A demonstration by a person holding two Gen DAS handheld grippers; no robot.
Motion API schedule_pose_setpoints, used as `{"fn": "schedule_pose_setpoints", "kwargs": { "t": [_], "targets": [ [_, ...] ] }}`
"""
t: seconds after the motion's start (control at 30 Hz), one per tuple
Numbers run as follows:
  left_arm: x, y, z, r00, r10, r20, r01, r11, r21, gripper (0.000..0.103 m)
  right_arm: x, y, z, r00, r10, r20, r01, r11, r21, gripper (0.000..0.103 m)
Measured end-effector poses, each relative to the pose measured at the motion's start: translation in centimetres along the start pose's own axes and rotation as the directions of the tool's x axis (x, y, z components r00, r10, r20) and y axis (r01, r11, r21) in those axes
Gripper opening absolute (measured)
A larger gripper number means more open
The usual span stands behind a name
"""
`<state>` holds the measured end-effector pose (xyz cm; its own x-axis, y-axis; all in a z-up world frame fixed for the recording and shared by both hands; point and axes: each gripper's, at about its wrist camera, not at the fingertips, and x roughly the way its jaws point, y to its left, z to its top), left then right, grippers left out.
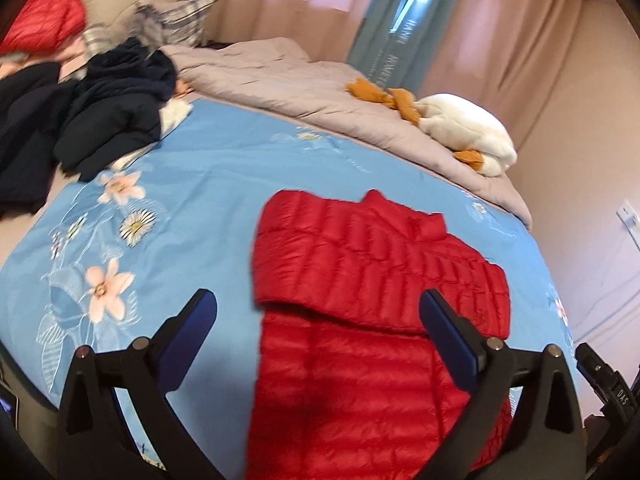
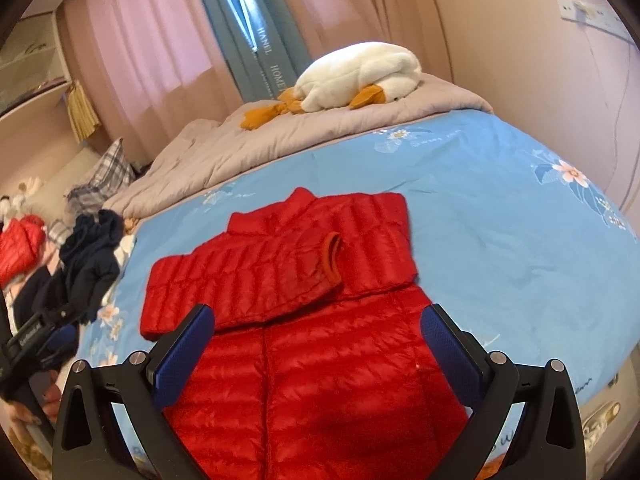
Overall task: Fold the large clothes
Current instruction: 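Withdraw the left gripper from the jacket and move it beside the hem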
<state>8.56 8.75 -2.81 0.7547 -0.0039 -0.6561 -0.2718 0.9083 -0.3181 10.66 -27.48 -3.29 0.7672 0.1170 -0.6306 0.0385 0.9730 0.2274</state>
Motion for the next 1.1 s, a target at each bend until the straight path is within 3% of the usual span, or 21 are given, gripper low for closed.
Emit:
{"fn": "schedule_pose_setpoints", "kwargs": {
  "t": [0.4, 0.67, 0.8, 1.1],
  "targets": [
    [0.6, 5.1, -2.0, 0.997, 0.045, -0.060, -0.052, 0.992, -0.117, 0.102, 1.6, 2.6, -0.2, 0.999, 0.002, -0.049, -0.005, 0.998, -0.064, 0.102],
    [0.8, 5.9, -2.6, 0.997, 0.033, -0.074, -0.043, 0.990, -0.134, 0.102, 2.0, 3.3, -0.4, 0.998, -0.012, -0.068, 0.006, 0.996, -0.087, 0.102],
    [1.0, 6.2, -2.7, 0.996, -0.008, -0.086, -0.005, 0.988, -0.155, 0.102, 2.4, 3.3, -0.4, 0.997, -0.022, -0.078, 0.015, 0.996, -0.087, 0.102],
    [1.3, 6.3, -2.8, 0.996, 0.006, -0.094, -0.021, 0.987, -0.158, 0.102, 3.3, 2.9, -0.3, 0.994, -0.046, -0.096, 0.039, 0.997, -0.074, 0.102]
  ]
}}
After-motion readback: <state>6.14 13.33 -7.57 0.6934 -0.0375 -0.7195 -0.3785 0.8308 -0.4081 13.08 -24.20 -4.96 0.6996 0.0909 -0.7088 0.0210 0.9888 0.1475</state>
